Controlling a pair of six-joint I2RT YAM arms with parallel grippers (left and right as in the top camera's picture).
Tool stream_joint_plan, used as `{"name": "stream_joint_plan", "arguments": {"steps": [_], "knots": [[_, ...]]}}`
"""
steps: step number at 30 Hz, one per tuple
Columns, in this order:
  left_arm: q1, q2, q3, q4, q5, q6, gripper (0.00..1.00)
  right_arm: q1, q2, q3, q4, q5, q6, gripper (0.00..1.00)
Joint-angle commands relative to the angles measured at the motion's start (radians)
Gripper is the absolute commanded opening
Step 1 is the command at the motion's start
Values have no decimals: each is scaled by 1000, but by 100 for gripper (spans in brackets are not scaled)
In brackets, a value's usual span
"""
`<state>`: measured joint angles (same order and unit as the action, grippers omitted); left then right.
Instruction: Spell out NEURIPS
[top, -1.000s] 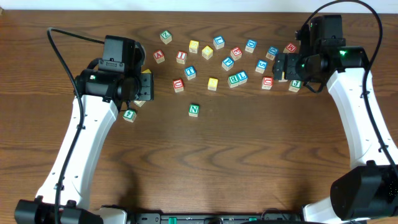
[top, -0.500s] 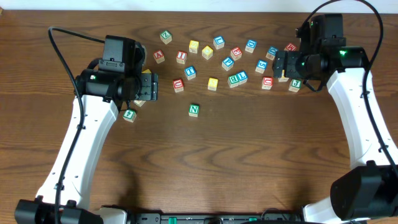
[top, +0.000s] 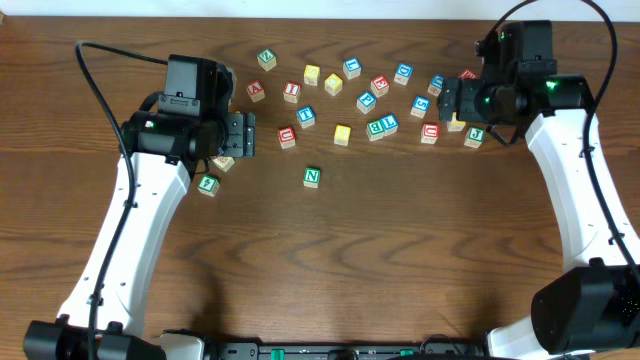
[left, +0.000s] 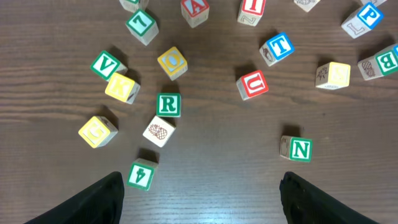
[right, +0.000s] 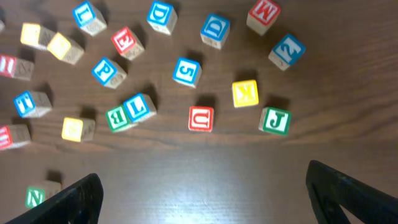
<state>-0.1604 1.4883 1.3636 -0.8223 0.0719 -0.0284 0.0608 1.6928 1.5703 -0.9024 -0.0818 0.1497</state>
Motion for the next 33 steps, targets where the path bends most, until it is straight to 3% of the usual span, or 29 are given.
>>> {"name": "stream_joint_plan", "arguments": {"steps": [1,10,20,30,33], "knots": [[4,2,17,22,-8,1,79,9,-2,18,26,-7,42,99],[4,65,17,167,-9,1,79,26,-2,18,154,-7,60,99],[4,148,17,301,-8,-37,80,35,-1,18,179,-7,92,98],[4,161,17,303,-9,-37,83,97,26,18,193,-7,127,97],[9,161,17,290,-9,-44,84,121,47,38,201,-9,147,91]]}}
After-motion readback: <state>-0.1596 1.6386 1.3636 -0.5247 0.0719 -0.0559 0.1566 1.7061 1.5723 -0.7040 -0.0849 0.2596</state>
